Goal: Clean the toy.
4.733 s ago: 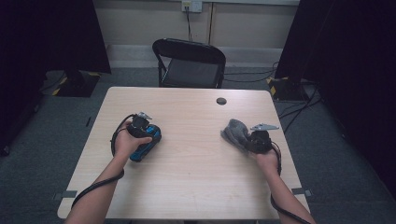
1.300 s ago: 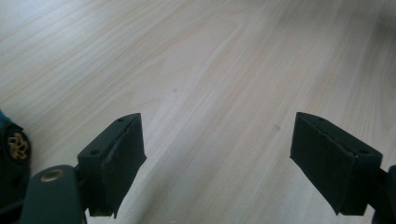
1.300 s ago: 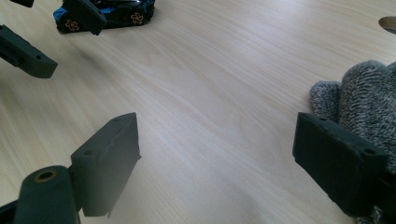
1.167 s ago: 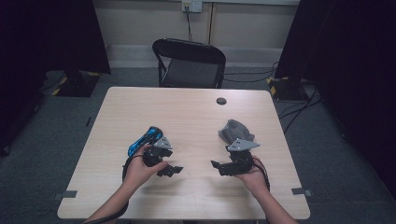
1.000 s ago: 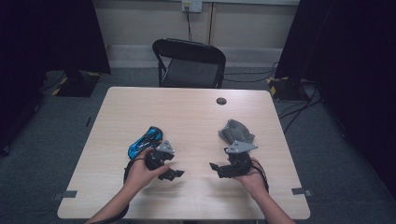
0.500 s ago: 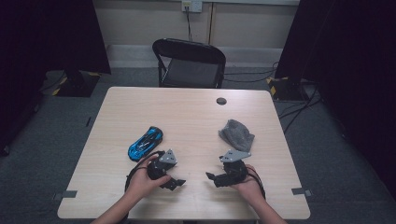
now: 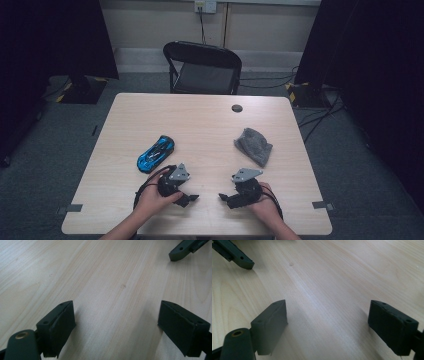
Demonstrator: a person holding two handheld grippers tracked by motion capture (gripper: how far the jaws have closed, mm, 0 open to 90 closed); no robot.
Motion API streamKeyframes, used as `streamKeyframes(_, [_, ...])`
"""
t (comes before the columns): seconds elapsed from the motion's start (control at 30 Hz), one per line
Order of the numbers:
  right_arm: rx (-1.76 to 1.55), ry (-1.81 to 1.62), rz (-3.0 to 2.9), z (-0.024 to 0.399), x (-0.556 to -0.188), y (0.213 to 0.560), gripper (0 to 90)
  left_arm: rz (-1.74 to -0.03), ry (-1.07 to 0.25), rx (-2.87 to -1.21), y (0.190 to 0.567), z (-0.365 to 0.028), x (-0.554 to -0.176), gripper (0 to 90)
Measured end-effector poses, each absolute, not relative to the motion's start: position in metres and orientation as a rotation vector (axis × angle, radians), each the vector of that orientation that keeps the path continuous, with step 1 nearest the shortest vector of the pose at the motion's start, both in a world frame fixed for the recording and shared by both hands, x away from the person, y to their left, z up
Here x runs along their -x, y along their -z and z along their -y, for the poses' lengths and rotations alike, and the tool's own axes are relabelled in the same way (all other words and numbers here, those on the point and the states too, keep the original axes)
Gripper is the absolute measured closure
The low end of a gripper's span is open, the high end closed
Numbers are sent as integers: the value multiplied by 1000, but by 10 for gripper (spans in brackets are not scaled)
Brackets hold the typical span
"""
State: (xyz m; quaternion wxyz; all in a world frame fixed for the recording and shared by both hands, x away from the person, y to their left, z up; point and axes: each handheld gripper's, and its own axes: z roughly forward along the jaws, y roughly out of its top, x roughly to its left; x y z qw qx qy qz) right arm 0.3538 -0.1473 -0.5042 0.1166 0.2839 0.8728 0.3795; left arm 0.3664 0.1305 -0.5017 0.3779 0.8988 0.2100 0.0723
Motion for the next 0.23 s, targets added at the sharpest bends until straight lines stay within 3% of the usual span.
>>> streamKeyframes(0.23, [-832, -1112, -2559, 148, -354, 504, 153, -506, -179, -2284, 505, -130, -366, 74])
